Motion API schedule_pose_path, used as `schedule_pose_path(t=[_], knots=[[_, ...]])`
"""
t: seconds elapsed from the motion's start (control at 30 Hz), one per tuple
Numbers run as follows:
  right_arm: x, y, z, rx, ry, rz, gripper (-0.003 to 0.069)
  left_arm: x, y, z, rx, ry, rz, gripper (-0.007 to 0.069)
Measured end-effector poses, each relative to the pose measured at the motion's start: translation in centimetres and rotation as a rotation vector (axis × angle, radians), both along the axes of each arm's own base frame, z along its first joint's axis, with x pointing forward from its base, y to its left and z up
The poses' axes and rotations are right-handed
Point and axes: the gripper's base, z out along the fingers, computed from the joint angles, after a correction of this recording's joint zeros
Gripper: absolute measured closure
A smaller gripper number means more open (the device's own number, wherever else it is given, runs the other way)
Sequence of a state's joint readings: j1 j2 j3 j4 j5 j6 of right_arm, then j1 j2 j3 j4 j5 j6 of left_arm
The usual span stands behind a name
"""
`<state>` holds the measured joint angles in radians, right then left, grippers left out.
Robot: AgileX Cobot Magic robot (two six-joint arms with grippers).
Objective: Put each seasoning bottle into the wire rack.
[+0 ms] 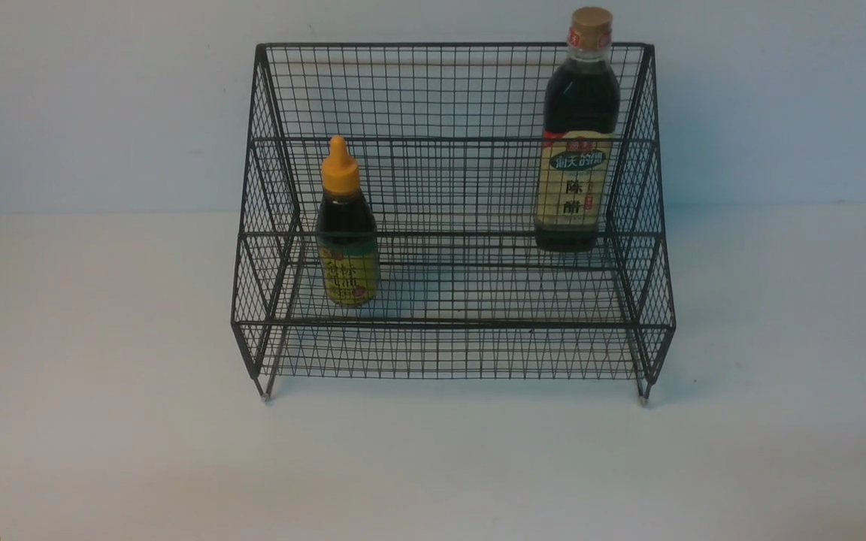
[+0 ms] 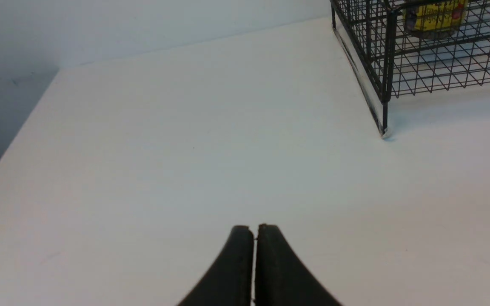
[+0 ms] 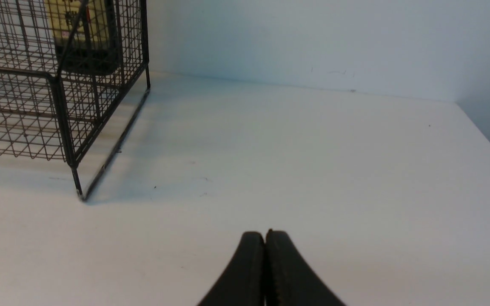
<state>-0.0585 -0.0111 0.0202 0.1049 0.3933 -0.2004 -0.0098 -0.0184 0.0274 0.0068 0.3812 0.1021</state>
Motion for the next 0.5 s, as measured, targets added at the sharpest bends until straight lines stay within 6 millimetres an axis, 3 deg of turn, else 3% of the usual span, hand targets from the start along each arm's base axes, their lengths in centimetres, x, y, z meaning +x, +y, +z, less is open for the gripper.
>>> schedule_pose_path(t=[0.5], knots=[[0.00, 0.00, 0.00, 0.000, 0.000, 0.000, 0.0669, 0.00, -0.02, 0.00, -0.019, 0.000, 0.003, 0.0629]])
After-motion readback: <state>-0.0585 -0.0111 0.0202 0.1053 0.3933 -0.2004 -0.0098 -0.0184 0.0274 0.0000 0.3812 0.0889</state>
